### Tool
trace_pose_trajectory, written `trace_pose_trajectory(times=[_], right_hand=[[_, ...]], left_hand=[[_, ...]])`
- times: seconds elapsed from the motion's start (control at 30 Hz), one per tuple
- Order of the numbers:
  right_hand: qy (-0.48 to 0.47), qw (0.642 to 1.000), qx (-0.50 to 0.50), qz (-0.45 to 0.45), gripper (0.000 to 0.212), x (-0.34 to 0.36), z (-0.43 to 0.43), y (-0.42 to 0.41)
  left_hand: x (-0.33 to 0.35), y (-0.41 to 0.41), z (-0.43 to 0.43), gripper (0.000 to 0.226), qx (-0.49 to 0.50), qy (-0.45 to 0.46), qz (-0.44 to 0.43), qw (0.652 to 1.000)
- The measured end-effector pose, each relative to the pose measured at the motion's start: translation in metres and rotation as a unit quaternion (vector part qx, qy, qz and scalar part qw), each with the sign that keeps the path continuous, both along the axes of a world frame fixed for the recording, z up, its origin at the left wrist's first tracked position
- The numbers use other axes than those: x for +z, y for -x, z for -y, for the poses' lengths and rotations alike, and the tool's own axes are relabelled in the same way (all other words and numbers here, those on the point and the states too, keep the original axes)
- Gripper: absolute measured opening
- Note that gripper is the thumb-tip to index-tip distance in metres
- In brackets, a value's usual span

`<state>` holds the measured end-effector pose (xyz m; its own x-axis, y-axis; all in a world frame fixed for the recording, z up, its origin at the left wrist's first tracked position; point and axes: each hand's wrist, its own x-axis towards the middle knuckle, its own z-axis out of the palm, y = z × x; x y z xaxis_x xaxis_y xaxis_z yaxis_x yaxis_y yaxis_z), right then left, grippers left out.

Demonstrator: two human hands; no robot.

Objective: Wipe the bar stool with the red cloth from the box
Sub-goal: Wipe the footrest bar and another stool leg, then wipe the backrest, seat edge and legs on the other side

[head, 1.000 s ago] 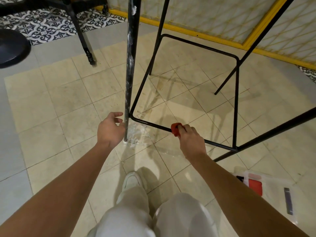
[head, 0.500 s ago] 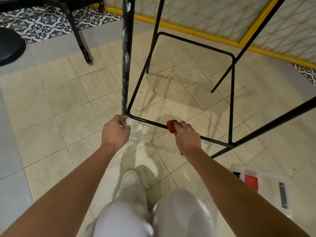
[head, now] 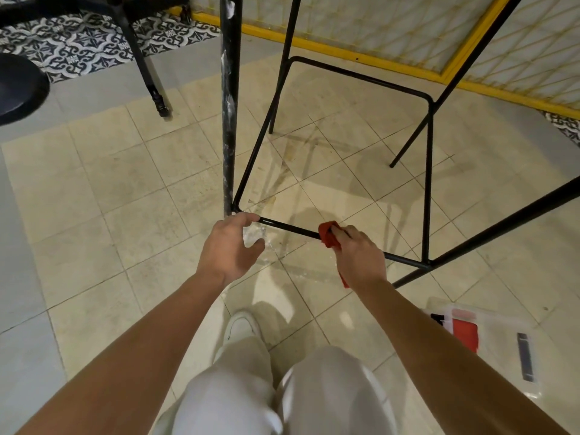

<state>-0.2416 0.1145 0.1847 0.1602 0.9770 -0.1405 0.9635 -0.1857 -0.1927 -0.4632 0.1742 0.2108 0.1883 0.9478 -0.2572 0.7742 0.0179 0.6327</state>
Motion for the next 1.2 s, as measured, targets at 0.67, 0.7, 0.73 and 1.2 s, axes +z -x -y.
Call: trace_pose_trajectory(times=[0.67, 0.7, 0.73, 1.2], right_hand=[[-0.086, 0.965, 0.013, -0.249, 0.045, 0.078, -0.015, 0.087], [-0.099, 0.959, 0.017, -0.264, 0.045, 0.086, -0.014, 0.091], [-0.102, 0.957, 0.029, -0.269, 0.047, 0.099, -0.013, 0.094], [-0.188, 0.912, 0.116, -0.346, 0.070, 0.277, 0.000, 0.110]], left_hand=[[0.067, -0.005, 0.017, 0.048, 0.026, 0.136, 0.087, 0.987], [0.075, -0.003, 0.020, 0.052, 0.030, 0.150, 0.119, 0.981], [0.084, 0.000, 0.023, 0.055, 0.032, 0.152, 0.151, 0.976], [0.253, 0.012, 0.039, 0.023, 0.085, -0.030, 0.403, 0.911]])
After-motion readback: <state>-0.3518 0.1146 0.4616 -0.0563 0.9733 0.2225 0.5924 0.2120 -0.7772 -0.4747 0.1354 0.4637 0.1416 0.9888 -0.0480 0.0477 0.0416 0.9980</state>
